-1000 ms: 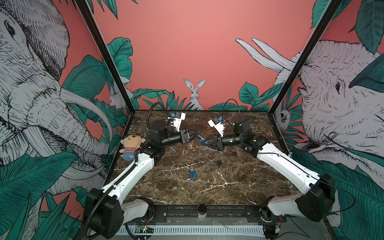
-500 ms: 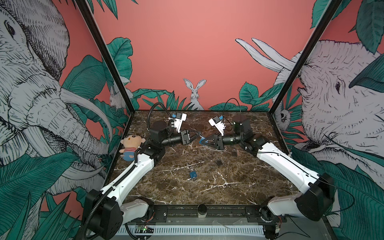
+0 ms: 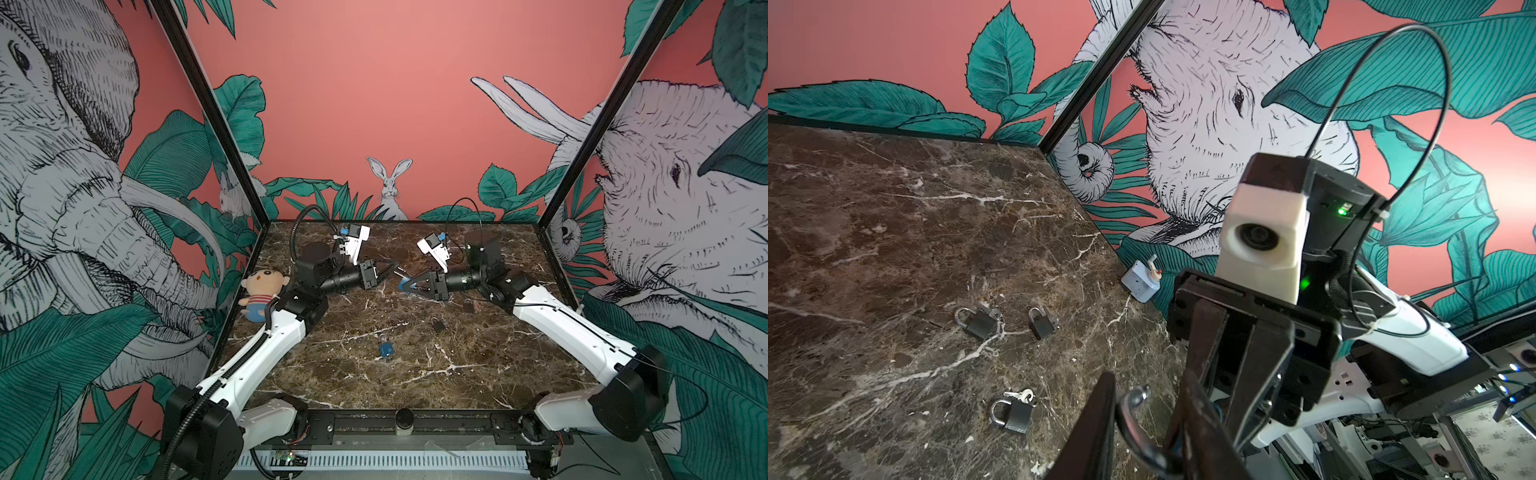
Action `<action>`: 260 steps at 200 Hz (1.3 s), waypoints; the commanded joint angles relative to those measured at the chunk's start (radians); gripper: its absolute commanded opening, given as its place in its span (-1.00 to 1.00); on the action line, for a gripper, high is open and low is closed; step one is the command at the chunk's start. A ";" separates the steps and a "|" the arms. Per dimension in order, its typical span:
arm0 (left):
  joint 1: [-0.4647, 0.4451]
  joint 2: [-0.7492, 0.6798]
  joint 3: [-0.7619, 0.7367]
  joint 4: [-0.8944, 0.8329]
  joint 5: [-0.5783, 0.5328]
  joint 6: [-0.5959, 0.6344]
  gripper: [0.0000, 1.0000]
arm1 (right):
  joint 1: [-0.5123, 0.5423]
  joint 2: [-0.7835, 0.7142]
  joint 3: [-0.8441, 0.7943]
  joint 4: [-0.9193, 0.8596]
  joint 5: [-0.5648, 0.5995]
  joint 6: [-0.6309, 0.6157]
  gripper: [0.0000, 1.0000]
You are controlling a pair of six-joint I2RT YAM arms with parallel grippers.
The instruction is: Lock with the key
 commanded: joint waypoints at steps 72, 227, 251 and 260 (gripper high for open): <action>-0.006 -0.041 -0.006 0.043 0.085 -0.027 -0.44 | -0.024 0.005 0.010 0.079 0.042 0.002 -1.00; -0.006 0.088 0.087 0.049 0.062 -0.023 -0.42 | -0.015 0.009 0.005 0.039 0.032 -0.025 -1.00; -0.006 0.107 0.107 0.053 0.065 -0.024 -0.42 | -0.012 0.012 0.005 0.028 0.032 -0.035 -1.00; -0.006 0.114 0.113 0.057 0.065 -0.024 -0.42 | -0.011 0.014 0.004 0.019 0.033 -0.039 -1.00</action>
